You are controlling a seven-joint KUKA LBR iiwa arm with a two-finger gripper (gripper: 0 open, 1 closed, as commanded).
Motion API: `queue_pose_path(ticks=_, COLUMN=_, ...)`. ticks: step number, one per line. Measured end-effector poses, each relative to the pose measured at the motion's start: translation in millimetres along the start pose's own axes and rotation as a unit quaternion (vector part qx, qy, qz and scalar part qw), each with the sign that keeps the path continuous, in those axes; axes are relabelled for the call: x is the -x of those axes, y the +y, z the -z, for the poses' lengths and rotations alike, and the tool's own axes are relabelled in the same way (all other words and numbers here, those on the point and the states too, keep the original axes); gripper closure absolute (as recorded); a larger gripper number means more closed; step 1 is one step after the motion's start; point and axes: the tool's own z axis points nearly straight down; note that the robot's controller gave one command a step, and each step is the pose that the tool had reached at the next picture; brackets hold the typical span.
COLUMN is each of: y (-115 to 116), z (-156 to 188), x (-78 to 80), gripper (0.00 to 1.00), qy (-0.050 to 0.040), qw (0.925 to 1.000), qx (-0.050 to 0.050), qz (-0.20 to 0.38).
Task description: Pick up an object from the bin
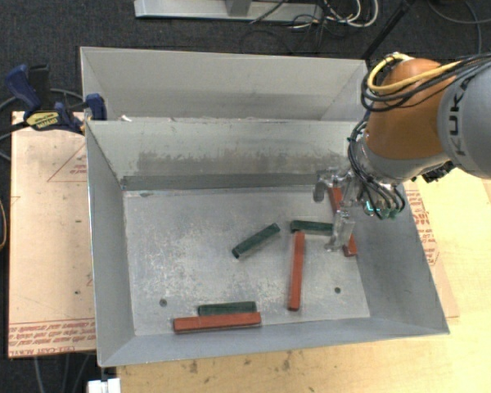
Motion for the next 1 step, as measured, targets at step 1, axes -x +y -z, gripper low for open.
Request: queue_pose_path(ticks=1, y=-10.6, z=-81.7, x=-41.5, gripper=0.00, qy=-0.0022, qw=0.9993, qx=0.000, qz=0.037)
